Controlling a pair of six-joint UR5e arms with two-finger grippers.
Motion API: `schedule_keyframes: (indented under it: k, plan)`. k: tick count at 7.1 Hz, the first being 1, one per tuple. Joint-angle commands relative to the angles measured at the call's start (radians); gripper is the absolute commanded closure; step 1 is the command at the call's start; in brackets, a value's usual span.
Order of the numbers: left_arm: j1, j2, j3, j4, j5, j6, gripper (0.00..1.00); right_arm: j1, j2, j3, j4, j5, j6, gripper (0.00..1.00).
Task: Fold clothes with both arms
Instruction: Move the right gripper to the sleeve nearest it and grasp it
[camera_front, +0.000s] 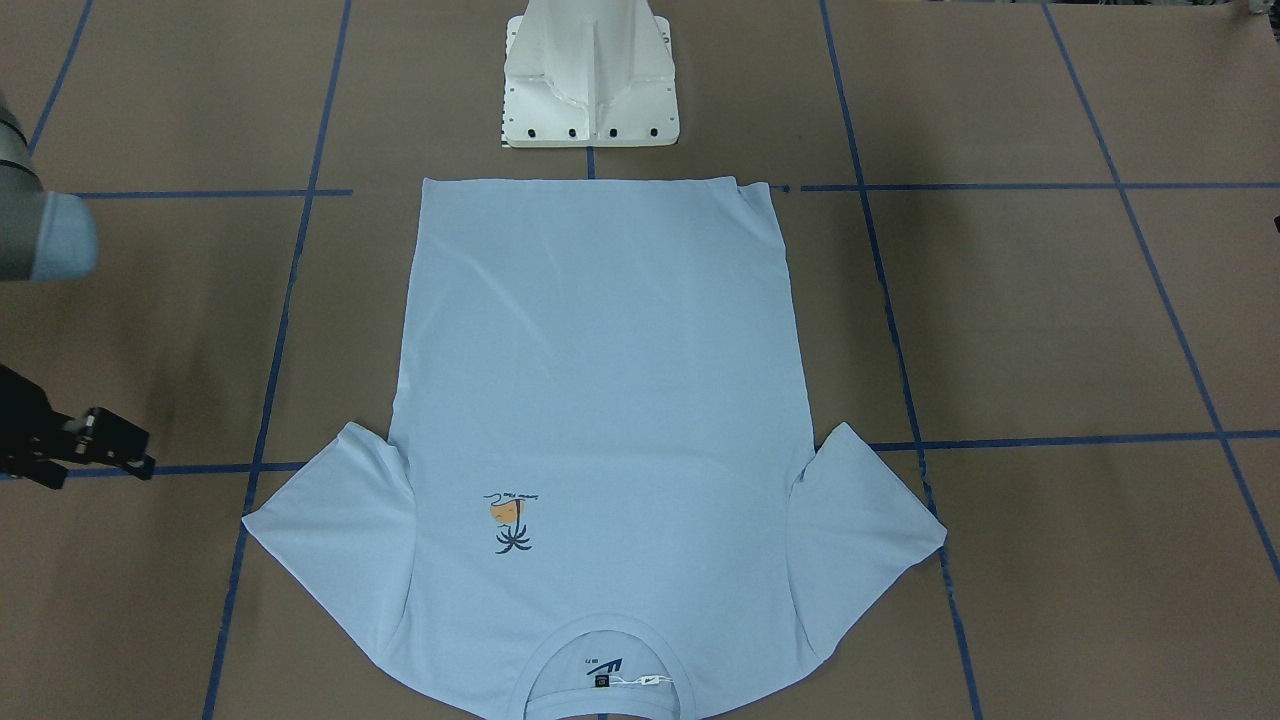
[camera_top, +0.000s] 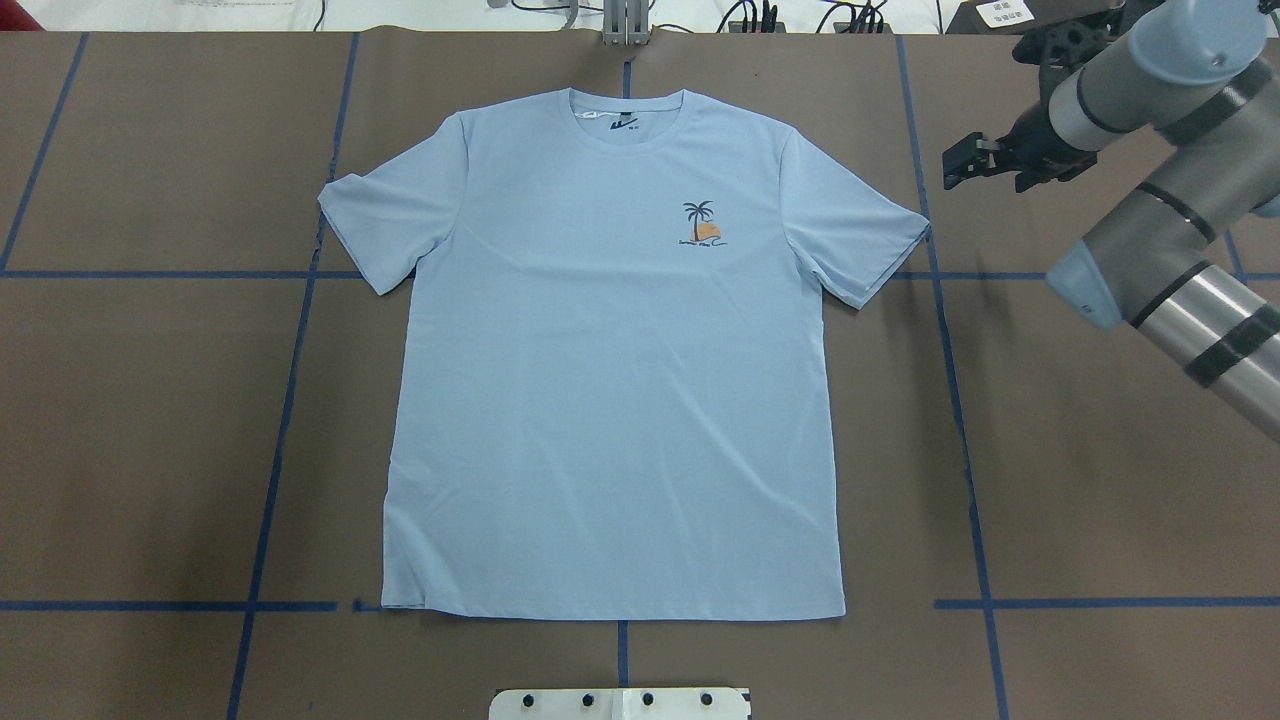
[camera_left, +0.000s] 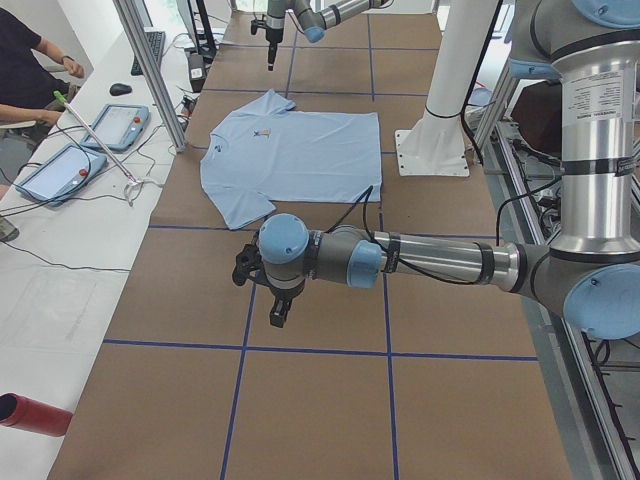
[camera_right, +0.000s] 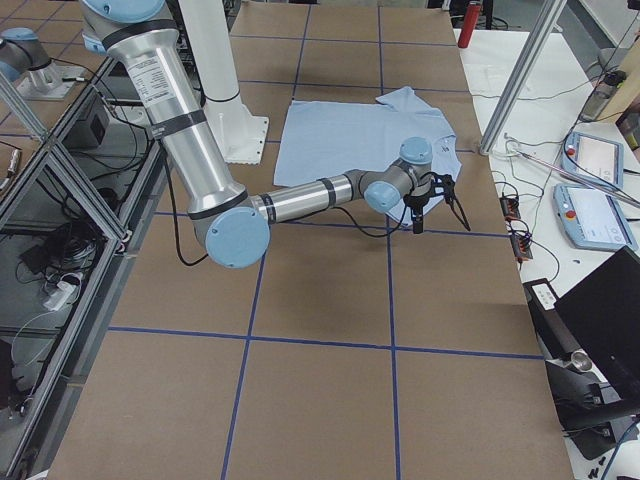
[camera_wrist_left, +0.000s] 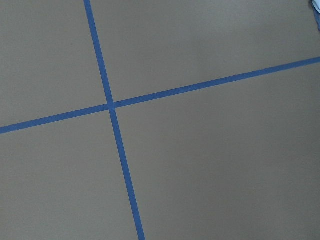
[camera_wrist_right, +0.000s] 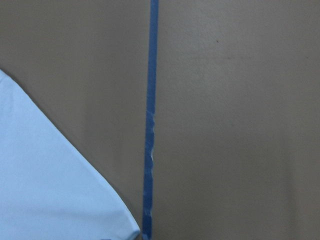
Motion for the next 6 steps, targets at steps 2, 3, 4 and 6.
schedule_keyframes:
  k: [2,3,4,6]
  plan:
    - [0.000,-0.001,0.005,-0.002,0.001,0.002,0.00,-0.073,0.075,-0.139,0.140,-0.107,0.177,0.08]
    - [0.002,-0.001,0.005,-0.002,0.001,0.004,0.00,-0.092,0.072,-0.137,0.140,-0.107,0.178,0.15]
    - [0.002,-0.001,0.005,-0.002,0.001,0.002,0.00,-0.095,0.063,-0.137,0.142,-0.107,0.181,0.36]
    - [0.002,-0.001,0.005,-0.002,0.001,0.002,0.00,-0.098,0.057,-0.133,0.142,-0.101,0.181,0.89]
